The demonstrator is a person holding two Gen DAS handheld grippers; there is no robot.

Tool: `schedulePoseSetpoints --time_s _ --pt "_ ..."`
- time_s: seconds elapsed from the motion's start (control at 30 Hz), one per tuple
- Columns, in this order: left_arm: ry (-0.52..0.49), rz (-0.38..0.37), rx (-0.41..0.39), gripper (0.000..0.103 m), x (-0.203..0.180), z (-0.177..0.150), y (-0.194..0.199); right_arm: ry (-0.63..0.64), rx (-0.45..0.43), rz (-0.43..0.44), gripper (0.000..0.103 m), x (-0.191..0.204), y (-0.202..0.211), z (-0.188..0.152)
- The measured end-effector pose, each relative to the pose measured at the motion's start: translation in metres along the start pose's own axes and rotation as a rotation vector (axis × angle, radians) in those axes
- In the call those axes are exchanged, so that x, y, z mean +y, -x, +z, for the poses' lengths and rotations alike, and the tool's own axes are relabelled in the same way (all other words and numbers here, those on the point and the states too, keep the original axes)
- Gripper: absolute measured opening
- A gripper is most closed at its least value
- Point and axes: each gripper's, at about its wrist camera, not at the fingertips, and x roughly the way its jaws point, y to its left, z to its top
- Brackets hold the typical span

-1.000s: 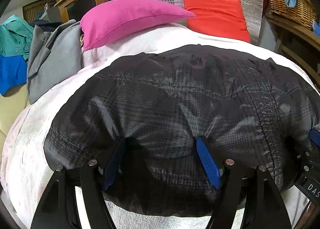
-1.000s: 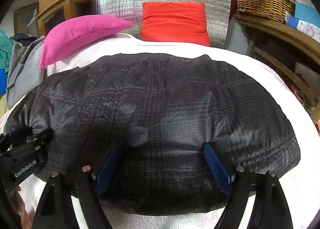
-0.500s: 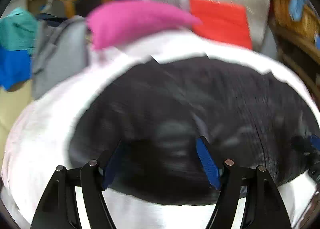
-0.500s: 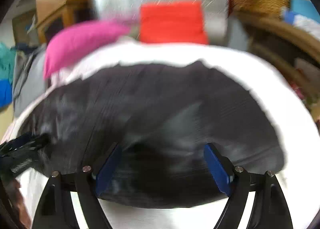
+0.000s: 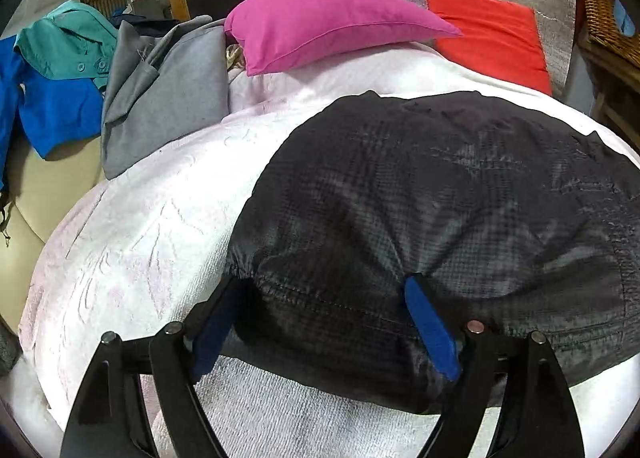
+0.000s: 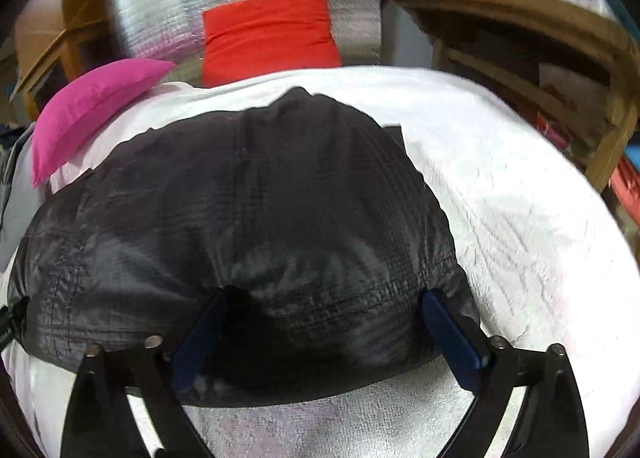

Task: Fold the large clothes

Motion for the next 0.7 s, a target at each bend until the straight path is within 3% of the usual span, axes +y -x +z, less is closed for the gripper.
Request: schedulePoseSetpoints --time_s 0.23,0.37,0.43,0.6,0.7 --pt "0.035 -0.054 0.051 0.088 0.011 0.013 0.0 -0.012 0.035 0.016 0.102 -0.003 0.004 0.009" --pt "0.124 -0.092 -0.021 0.088 0.035 0.024 0.021 -0.055 -0.012 0.063 0.102 -0.017 0.022 0.022" --pt "0.127 -0.102 -0.004 0.088 0.037 0.027 0.018 -0.061 -0.009 0.074 0.102 -0.02 0.023 0.031" --pt "0.115 -0.107 0.014 0.088 0.023 0.032 0.008 -0.003 -0.028 0.081 0.102 0.005 0.018 0.05" --pt "0.056 -0.123 0.012 0.088 -0.002 0.035 0.005 0.062 -0.033 0.098 0.102 0.03 0.013 0.054"
